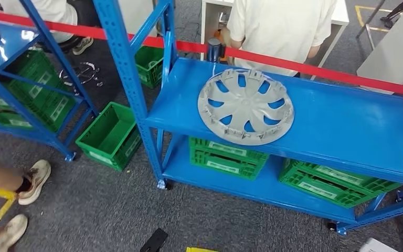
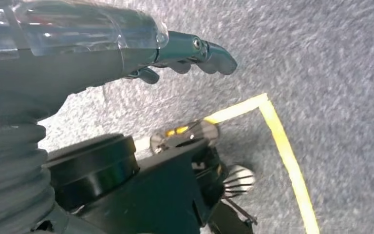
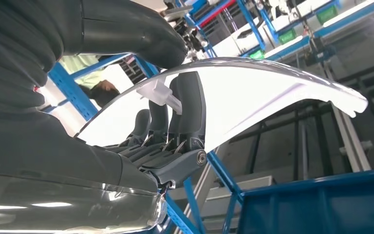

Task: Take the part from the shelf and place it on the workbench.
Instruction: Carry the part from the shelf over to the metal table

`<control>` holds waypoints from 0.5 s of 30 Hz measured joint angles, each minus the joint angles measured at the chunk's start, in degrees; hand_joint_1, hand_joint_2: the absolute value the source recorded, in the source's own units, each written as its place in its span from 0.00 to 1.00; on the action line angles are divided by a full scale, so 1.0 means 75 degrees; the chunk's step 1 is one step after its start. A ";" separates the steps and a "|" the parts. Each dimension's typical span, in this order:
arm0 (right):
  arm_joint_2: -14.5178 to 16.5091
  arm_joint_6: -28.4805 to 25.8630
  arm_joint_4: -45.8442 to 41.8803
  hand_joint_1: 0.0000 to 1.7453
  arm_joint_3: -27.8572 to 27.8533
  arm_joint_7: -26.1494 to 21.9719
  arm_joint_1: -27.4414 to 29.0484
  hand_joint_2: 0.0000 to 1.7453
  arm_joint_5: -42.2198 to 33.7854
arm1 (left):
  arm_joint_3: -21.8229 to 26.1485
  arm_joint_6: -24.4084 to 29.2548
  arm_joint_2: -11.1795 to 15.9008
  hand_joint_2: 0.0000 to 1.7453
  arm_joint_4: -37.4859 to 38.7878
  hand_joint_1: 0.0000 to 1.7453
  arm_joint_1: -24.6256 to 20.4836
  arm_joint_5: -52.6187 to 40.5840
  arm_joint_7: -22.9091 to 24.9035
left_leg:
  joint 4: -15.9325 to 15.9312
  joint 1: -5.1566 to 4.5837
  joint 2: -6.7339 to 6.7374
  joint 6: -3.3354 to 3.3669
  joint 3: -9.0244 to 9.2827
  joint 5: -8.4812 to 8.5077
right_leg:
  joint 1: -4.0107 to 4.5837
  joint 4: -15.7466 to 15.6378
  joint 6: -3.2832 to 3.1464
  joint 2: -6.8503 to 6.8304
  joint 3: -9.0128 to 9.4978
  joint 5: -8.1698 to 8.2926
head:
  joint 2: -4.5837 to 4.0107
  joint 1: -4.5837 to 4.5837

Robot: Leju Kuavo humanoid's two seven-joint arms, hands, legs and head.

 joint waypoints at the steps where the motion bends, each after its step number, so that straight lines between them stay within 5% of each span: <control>1: -0.0004 -0.0001 0.0000 1.00 0.0000 0.0000 0.0014 1.00 0.0000 | 0.0000 0.0000 0.0003 1.00 0.0000 0.00 0.0001 0.0000 -0.0001 | 0.0006 -0.0013 -0.0004 0.0013 -0.0124 0.0099 | -0.0006 0.0506 0.0014 0.0004 -0.0077 -0.0301 | 0.0000 0.0008; 2: -0.0005 -0.0001 0.0000 1.00 0.0001 0.0000 0.0026 1.00 -0.0001 | 0.0000 0.0000 0.0006 1.00 0.0000 0.00 0.0004 0.0000 0.0000 | 0.0013 -0.0030 -0.0006 0.0021 -0.0250 0.0196 | -0.0009 0.0888 0.0009 0.0008 -0.0090 -0.0417 | 0.0000 0.0010; 4: -0.0006 -0.0005 0.0000 1.00 0.0000 0.0001 0.0048 1.00 0.0000 | 0.0000 0.0000 0.0012 1.00 0.0000 0.00 0.0009 0.0000 0.0001 | 0.0023 -0.0071 -0.0008 0.0023 -0.0483 0.0371 | -0.0005 0.0922 -0.0050 0.0015 0.0201 -0.0143 | 0.0000 0.0009; 6: -0.0011 -0.0021 -0.0004 1.00 -0.0001 0.0004 0.0053 1.00 0.0002 | 0.0000 0.0000 0.0009 1.00 -0.0001 0.00 0.0007 0.0000 0.0002 | 0.0029 -0.0107 -0.0013 0.0008 -0.0656 0.0532 | 0.0040 -0.0053 -0.0186 0.0033 0.0978 0.0197 | 0.0000 0.0003; 8: -0.0025 -0.0048 -0.0022 1.00 -0.0005 0.0006 0.0047 1.00 0.0007 | 0.0000 0.0000 0.0006 1.00 -0.0004 0.00 0.0003 0.0000 0.0005 | 0.0031 -0.0124 -0.0010 -0.0041 -0.0744 0.0678 | 0.0103 -0.1235 -0.0315 0.0052 0.1769 0.0149 | 0.0000 -0.0002; 9: -0.0033 -0.0061 -0.0033 1.00 -0.0007 0.0006 0.0041 1.00 0.0010 | 0.0000 0.0000 0.0007 1.00 -0.0004 0.00 0.0002 0.0000 0.0012 | 0.0025 -0.0116 -0.0003 -0.0079 -0.0767 0.0748 | 0.0132 -0.1564 -0.0352 0.0060 0.1962 0.0084 | 0.0000 0.0000; 11: -0.0040 -0.0077 -0.0044 1.00 -0.0007 0.0007 0.0034 1.00 0.0013 | 0.0000 -0.0004 0.0016 1.00 -0.0003 0.00 0.0007 0.0001 0.0026 | 0.0016 -0.0088 0.0011 -0.0164 -0.0806 0.0849 | 0.0149 -0.1720 -0.0381 0.0052 0.1958 0.0161 | 0.0000 0.0008; 13: -0.0039 -0.0080 -0.0044 1.00 -0.0005 0.0009 0.0021 1.00 0.0012 | 0.0000 -0.0008 0.0024 1.00 -0.0003 0.00 0.0013 0.0004 0.0040 | 0.0249 -0.0067 0.0020 -0.0250 -0.0933 0.0510 | 0.0132 -0.1767 -0.0447 0.0018 0.1810 0.0358 | 0.0000 0.0018; 15: -0.0036 -0.0080 -0.0044 1.00 -0.0002 0.0011 0.0008 1.00 0.0010 | 0.0000 -0.0009 0.0029 1.00 -0.0003 0.00 0.0012 0.0008 0.0047 | 0.1032 -0.0036 0.0025 -0.0332 -0.1196 -0.0298 | 0.0117 -0.1767 -0.0488 -0.0003 0.1562 0.0562 | 0.0000 0.0011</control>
